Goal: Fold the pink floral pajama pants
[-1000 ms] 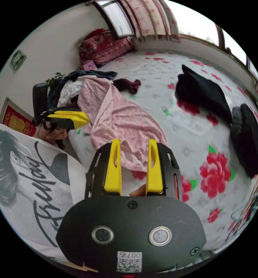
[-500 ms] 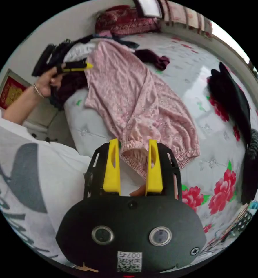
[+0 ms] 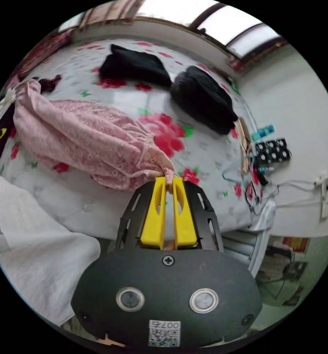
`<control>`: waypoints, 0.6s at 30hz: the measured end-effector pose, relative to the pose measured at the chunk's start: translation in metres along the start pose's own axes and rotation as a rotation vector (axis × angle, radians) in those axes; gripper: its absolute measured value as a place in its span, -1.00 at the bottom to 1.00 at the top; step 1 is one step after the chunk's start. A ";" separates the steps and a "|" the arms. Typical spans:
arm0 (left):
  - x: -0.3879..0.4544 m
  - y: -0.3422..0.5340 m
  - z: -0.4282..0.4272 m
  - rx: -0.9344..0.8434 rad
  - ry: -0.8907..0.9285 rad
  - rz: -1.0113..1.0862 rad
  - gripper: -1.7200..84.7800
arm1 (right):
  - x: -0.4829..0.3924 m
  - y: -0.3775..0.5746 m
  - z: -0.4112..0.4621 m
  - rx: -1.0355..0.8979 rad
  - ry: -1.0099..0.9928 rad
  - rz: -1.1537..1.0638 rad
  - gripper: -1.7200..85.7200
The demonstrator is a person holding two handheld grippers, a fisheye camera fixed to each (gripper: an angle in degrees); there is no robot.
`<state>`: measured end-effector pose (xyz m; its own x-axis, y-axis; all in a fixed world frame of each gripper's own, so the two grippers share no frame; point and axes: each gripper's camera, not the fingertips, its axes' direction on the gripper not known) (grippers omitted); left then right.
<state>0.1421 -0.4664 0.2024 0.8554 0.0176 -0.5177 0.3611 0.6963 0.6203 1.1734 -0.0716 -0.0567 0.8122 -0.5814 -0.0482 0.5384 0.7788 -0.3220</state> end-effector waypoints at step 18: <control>0.115 -0.130 0.137 -0.413 -0.299 0.487 -0.72 | 0.093 0.029 -0.065 0.026 -0.151 0.219 -0.94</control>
<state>0.2443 -0.6527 0.1428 0.9706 0.2400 -0.0171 -0.2088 0.8755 0.4358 1.2498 -0.1182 -0.1321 0.9331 -0.3585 0.0279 0.3503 0.8888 -0.2954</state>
